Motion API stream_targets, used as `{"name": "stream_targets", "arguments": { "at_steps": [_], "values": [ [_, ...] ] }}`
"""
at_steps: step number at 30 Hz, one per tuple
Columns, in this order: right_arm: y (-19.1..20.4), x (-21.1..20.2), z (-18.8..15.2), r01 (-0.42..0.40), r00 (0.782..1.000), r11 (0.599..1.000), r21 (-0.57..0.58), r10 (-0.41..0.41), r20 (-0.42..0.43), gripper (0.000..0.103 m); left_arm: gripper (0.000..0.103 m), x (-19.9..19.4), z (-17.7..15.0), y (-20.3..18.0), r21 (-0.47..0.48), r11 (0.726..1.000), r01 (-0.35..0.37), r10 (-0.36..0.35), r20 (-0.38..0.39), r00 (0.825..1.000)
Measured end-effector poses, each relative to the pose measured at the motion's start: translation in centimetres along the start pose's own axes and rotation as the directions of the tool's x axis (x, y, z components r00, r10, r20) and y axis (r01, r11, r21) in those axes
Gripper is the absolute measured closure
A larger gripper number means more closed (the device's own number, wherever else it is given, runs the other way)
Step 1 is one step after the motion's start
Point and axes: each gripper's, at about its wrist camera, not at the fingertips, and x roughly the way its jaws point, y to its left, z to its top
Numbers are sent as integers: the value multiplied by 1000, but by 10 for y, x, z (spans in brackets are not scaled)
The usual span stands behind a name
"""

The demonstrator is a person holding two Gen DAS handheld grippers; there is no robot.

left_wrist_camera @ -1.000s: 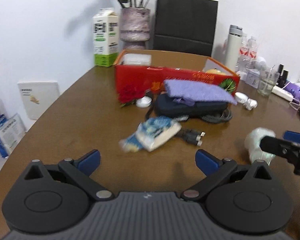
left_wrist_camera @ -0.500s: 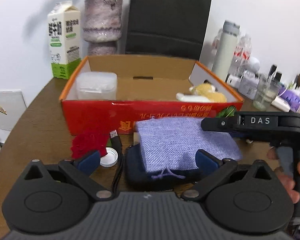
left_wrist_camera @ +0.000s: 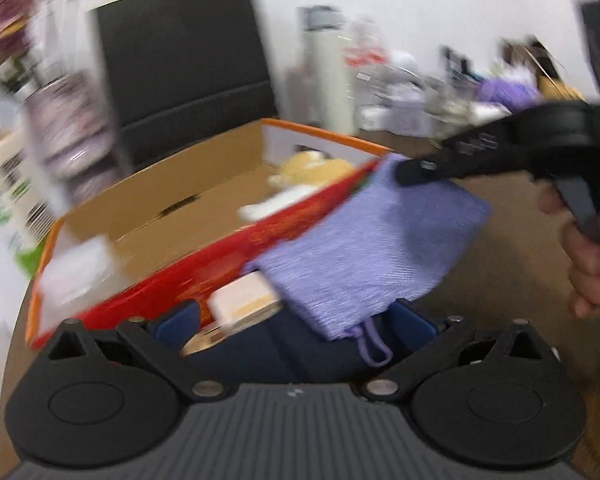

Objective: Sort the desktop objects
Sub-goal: 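Grasp the navy zip case with the left tool while the right tool grasps the purple pouch, both into box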

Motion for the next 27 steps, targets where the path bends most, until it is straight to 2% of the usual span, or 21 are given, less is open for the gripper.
{"name": "stream_targets", "arguments": {
  "at_steps": [2, 5, 7, 9, 12, 14, 17, 20, 21, 22, 24, 27],
  "values": [
    [-4, 3, 0, 13, 1000, 1000, 7, -13, -4, 100, 0, 0, -2, -11, 48, 999, 20, -19, -8, 1000],
    [-11, -2, 1, 25, 1000, 999, 25, -25, 16, 100, 0, 3, -14, -22, 97, 995, -2, 5, -30, 1000],
    [-15, -6, 4, 26, 999, 999, 35, -27, 28, 100, 0, 8, -15, -21, 58, 998, -32, 34, -44, 998],
    [-17, -5, 3, 20, 1000, 999, 39, -21, 17, 100, 4, 11, -13, -17, 20, 998, -51, 53, -77, 996],
    [-14, 3, -2, 26, 999, 1000, 10, -26, -22, 100, 13, 10, -13, -18, 23, 998, -63, 64, -67, 996],
    [-12, 7, -5, 34, 999, 999, -7, -34, -43, 99, 30, 7, -15, -23, 44, 993, -111, 113, -44, 993],
    [-14, 14, -8, -3, 995, 1000, 1, 3, -95, 91, 48, 2, -14, -36, 76, 980, -184, 187, -37, 982],
    [-17, 23, -13, -32, 986, 999, 37, 38, -165, 79, 54, -2, -16, -45, 88, 969, -229, 232, -28, 972],
    [-18, 27, -15, -32, 981, 998, 50, 41, -187, 79, 56, -6, -17, -48, 81, 968, -239, 242, -21, 970],
    [-21, 30, -18, -40, 978, 997, 67, 53, -204, 80, 58, -10, -17, -50, 76, 966, -249, 250, -15, 968],
    [-28, 34, -20, -67, 971, 989, 130, 95, -221, 100, 63, -23, -15, -52, 49, 963, -266, 265, 13, 964],
    [-32, 28, -18, -94, 973, 981, 170, 127, -194, 101, 75, -45, -11, -49, -7, 960, -281, 280, 58, 958]
  ]
}}
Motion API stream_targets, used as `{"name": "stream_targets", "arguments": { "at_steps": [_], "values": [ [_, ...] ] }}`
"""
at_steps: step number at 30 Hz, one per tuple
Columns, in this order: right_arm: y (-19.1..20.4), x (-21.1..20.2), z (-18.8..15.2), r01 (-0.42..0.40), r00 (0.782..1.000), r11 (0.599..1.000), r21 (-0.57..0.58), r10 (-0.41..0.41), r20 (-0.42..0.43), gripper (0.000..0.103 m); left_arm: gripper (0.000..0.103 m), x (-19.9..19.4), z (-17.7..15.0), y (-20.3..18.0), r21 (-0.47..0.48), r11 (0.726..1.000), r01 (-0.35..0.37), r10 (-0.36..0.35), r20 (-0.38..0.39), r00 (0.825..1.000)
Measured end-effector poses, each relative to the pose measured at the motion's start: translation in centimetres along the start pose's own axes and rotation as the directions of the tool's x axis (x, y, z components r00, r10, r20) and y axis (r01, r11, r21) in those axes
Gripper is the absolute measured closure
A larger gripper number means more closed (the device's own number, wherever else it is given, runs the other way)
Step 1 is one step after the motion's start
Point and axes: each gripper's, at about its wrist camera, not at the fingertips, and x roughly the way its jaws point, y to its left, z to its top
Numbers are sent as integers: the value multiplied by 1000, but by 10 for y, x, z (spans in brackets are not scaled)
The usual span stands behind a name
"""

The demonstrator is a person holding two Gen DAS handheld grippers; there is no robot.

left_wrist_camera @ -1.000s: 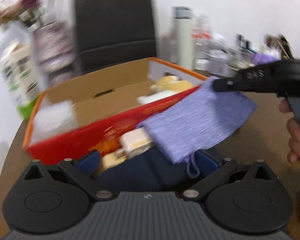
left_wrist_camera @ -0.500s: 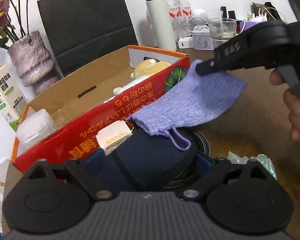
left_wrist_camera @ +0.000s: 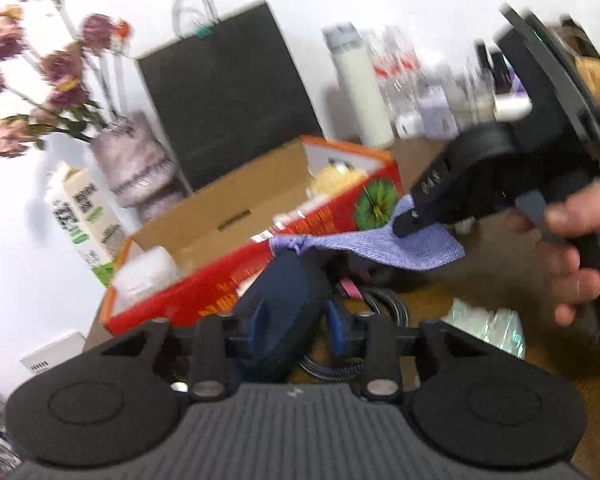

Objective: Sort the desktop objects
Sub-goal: 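Grasp the navy zip case with the left tool while the right tool grasps the purple pouch, both into box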

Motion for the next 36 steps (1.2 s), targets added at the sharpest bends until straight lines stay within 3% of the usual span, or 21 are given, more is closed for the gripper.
{"name": "stream_targets", "arguments": {
  "at_steps": [7, 13, 18, 21, 26, 28, 31, 33, 36],
  "values": [
    [35, -46, 2, -75, 986, 990, -117, 91, 138, 101, 84, -29, 11, 56, -216, 976, 22, -11, 54, 998],
    [81, -75, 23, -77, 979, 967, -242, 120, 167, 101, 86, -29, 20, 91, -349, 937, 22, -4, 52, 999],
    [127, -86, 59, -54, 970, 927, -370, 137, 201, 101, 86, -36, 40, 106, -368, 928, 57, -19, 107, 994],
    [147, -82, 90, -33, 967, 910, -412, 134, 218, 101, 86, -35, 68, 115, -344, 937, 59, -13, 134, 991],
    [167, -40, 143, -16, 976, 905, -426, 106, 188, 101, 86, 0, 125, 149, -351, 936, 24, 29, 146, 989],
    [168, -9, 158, -24, 985, 916, -401, 91, 150, 101, 86, 30, 142, 166, -390, 921, 5, 47, 123, 991],
    [157, 44, 171, -53, 994, 930, -363, 85, 73, 101, 86, 79, 151, 184, -438, 899, -4, 33, 59, 998],
    [145, 78, 173, -50, 998, 941, -334, 60, 21, 101, 86, 111, 152, 189, -434, 901, -2, 17, 29, 999],
    [128, 123, 165, 50, 998, 933, -356, -63, -25, 101, 86, 161, 148, 191, -385, 922, -44, 23, -58, 998]
  ]
}}
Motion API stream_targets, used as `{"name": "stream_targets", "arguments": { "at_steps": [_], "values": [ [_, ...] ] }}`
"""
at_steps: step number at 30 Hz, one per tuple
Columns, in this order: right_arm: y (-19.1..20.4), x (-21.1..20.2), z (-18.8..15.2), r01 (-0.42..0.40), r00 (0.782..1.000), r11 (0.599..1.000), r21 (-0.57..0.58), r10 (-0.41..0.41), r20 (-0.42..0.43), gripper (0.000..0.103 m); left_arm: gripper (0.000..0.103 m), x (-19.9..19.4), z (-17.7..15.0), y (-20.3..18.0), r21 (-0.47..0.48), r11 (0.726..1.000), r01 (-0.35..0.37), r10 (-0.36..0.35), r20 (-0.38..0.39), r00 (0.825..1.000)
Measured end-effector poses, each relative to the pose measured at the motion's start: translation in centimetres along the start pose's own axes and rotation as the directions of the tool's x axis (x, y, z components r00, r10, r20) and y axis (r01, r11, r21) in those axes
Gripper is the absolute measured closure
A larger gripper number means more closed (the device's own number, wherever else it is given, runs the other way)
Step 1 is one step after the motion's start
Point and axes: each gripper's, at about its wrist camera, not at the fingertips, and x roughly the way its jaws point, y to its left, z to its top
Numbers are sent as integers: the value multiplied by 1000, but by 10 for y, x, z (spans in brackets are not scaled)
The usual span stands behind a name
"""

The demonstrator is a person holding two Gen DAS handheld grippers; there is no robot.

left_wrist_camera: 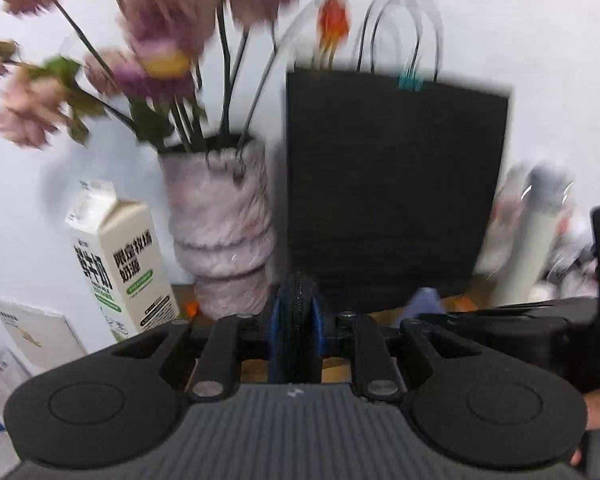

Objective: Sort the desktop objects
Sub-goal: 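Grasp the navy zip case with the left tool while the right tool grasps the purple pouch, both into box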

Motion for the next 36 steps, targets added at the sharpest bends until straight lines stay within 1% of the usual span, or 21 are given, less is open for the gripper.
{"name": "stream_targets", "arguments": {
  "at_steps": [2, 5, 6, 7, 9, 10, 11, 12, 13, 15, 16, 17, 18, 19, 21, 25, 27, 29, 32, 34, 36],
  "values": [
    [-4, 25, -8, 62, 997, 997, -42, -64, -50, 101, 86, 22, -3, 2, 36, 999, -39, 41, -45, 998],
    [-10, 46, -16, 119, 987, 990, -77, -126, -95, 100, 86, 42, -14, 4, 99, 989, -109, 118, -88, 989],
    [-11, 50, -17, 137, 983, 987, -85, -146, -110, 99, 85, 43, -17, 3, 114, 984, -135, 144, -71, 987],
    [-13, 55, -17, 148, 979, 985, -85, -158, -130, 98, 84, 43, -18, 1, 131, 983, -132, 142, -69, 987],
    [-15, 60, -14, 146, 978, 987, -70, -155, -138, 94, 75, 47, -19, -6, 145, 987, -76, 91, -101, 991],
    [-16, 62, -11, 152, 979, 987, -59, -158, -132, 93, 64, 51, -20, -13, 167, 985, -38, 60, -128, 990],
    [-16, 64, -7, 160, 976, 986, -49, -166, -138, 83, 51, 56, -21, -19, 191, 981, -18, 48, -153, 987],
    [-18, 64, -2, 172, 974, 985, -32, -174, -146, 70, 48, 59, -22, -24, 211, 977, -13, 49, -168, 985],
    [-21, 60, -1, 178, 973, 984, -13, -178, -144, 67, 46, 59, -24, -27, 219, 976, -11, 50, -174, 983],
    [-25, 41, 3, 168, 980, 986, 12, -166, -109, 62, 40, 53, -23, -28, 204, 979, -10, 46, -169, 985],
    [-27, 29, 5, 157, 984, 987, 19, -155, -92, 60, 30, 47, -21, -25, 187, 982, -15, 46, -161, 986],
    [-30, 20, 7, 150, 986, 988, 23, -148, -80, 52, 23, 41, -18, -22, 171, 985, -24, 51, -155, 987],
    [-31, 8, 8, 149, 987, 988, 26, -147, -69, 46, 22, 35, -15, -19, 156, 987, -32, 56, -149, 987],
    [-32, -3, 9, 150, 987, 988, 25, -148, -61, 45, 21, 27, -12, -15, 144, 989, -27, 48, -145, 988],
    [-30, -19, 10, 150, 987, 989, 17, -149, -62, 44, 17, 11, -8, -12, 126, 992, -12, 30, -143, 989],
    [-22, -50, 6, 154, 986, 988, -12, -155, -56, 42, 9, -27, -4, -8, 120, 992, -46, 63, -139, 988],
    [-19, -67, 0, 146, 987, 989, -5, -146, -60, 36, 4, -46, -8, -6, 118, 991, -59, 74, -134, 988],
    [-14, -85, -12, 111, 992, 994, -1, -111, -58, 31, 0, -69, -20, -5, 118, 988, -96, 109, -109, 988],
    [-6, -115, -40, 66, 998, 998, 5, -66, -11, 30, 0, -100, -51, -4, 106, 980, -170, 176, -49, 983],
    [0, -140, -68, 91, 995, 996, 12, -91, 44, 28, 0, -121, -80, -5, 101, 973, -207, 209, -15, 978],
    [10, -161, -98, 129, 987, 992, 3, -129, 95, 24, 0, -138, -110, -4, 86, 970, -226, 228, -12, 974]
  ]
}}
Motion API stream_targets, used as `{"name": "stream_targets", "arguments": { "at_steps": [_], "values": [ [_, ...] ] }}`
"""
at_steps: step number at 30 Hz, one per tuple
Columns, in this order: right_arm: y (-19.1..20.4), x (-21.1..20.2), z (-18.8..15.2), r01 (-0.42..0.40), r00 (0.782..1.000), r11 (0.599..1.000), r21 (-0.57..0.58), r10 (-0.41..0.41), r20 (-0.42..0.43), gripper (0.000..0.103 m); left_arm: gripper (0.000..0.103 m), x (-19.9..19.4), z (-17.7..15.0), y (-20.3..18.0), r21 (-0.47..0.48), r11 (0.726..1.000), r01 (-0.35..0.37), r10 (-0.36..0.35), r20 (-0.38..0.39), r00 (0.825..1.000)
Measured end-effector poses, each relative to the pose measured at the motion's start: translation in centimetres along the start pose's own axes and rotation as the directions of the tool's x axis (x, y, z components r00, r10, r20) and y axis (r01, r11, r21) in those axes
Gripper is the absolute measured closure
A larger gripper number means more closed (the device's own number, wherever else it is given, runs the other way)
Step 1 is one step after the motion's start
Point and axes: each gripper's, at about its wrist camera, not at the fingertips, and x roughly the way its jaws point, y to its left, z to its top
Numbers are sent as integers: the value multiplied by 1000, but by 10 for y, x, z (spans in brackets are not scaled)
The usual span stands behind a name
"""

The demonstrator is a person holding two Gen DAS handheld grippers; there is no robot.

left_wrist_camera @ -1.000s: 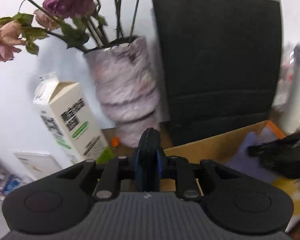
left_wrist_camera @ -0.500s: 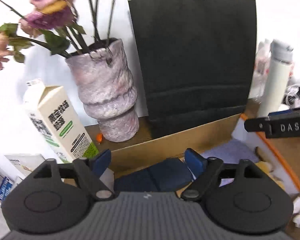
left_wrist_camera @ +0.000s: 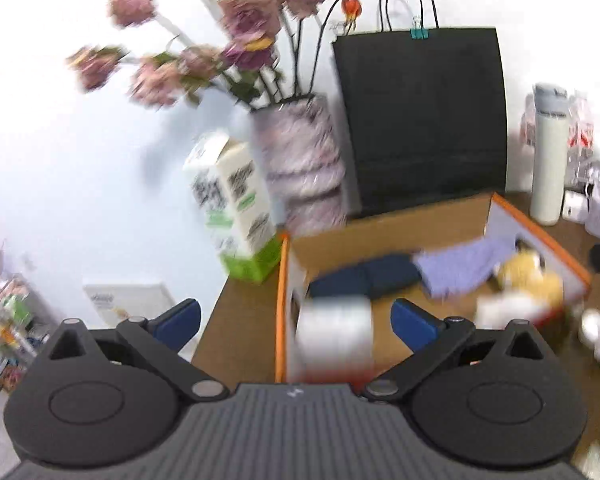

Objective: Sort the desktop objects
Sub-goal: 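Grasp the navy zip case with the left tool while the right tool grasps the purple pouch, both into box, then withdraw both tools from the box back over the table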

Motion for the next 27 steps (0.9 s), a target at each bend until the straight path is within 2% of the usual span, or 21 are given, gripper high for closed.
{"name": "stream_targets", "arguments": {
  "at_steps": [4, 8, 11, 14, 18, 20, 23, 27],
  "values": [
    [17, -47, -69, -2, 997, 996, -86, 9, 82, 17, 0, -33, -64, 5, -94, 995, 38, -42, -42, 998],
    [24, -65, -127, -8, 1000, 995, -100, 10, 20, 17, 0, -61, -112, 2, -129, 990, 52, -61, -73, 995],
    [30, -81, -161, 23, 1000, 992, -124, -20, 22, 17, 0, -77, -142, 3, -171, 983, 70, -88, -100, 991],
    [34, -99, -189, 34, 999, 991, -133, -30, 34, 17, 0, -89, -167, -4, -162, 984, 71, -90, -114, 989],
    [34, -106, -212, -13, 1000, 992, -125, 14, 10, 17, 0, -87, -185, -9, -140, 988, 72, -93, -154, 984],
    [36, -105, -219, -1, 1000, 990, -142, 1, 1, 17, 0, -84, -189, -9, -143, 987, 73, -98, -178, 979],
    [40, -105, -225, 17, 999, 989, -150, -21, -27, 17, 0, -85, -190, -8, -156, 984, 85, -112, -175, 978],
    [41, -107, -231, -12, 999, 988, -152, 7, -32, 17, 0, -85, -190, -11, -141, 986, 85, -110, -179, 978]
  ]
}}
